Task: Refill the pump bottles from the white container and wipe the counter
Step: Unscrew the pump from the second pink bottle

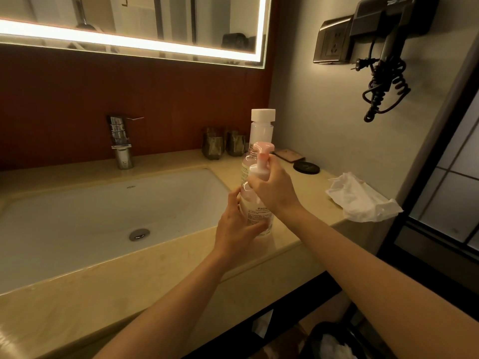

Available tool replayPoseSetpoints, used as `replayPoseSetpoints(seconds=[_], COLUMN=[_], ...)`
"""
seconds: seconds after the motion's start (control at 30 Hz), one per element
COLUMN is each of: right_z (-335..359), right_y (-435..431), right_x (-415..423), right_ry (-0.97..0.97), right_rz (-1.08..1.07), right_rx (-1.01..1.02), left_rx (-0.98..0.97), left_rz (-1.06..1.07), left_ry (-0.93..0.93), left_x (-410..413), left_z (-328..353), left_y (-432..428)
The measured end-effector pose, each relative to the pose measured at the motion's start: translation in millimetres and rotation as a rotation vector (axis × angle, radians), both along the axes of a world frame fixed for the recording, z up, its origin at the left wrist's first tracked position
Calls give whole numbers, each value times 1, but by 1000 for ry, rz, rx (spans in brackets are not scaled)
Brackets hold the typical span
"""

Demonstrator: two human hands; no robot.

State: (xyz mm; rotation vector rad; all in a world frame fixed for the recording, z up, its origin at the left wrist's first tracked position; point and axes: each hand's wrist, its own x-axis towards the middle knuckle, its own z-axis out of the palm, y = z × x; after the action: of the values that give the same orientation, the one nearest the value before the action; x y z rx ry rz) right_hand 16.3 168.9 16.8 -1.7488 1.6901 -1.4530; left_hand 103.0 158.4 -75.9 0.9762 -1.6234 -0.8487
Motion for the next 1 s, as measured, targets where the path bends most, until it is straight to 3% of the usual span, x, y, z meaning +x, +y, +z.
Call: replayPoseSetpoints(seconds=[0.2, 0.47, 0.67, 1.0], right_z=[-6, 0, -7, -5], right_y=[-1, 6, 1, 2], right_x=[-4, 2, -3, -1], right_ry=[148, -55, 97, 22], right_rz=[-205, -19, -201, -94], right_rx=[-75, -42, -106, -51], left_rx=[-7, -13, -6, -17], left_rz=[6, -16, -14, -5], left_ry=[-17, 16, -2, -3], left_x=[0, -1, 0, 1], left_z=[-2, 0, -1, -1], left_y=[-2, 0, -1, -1])
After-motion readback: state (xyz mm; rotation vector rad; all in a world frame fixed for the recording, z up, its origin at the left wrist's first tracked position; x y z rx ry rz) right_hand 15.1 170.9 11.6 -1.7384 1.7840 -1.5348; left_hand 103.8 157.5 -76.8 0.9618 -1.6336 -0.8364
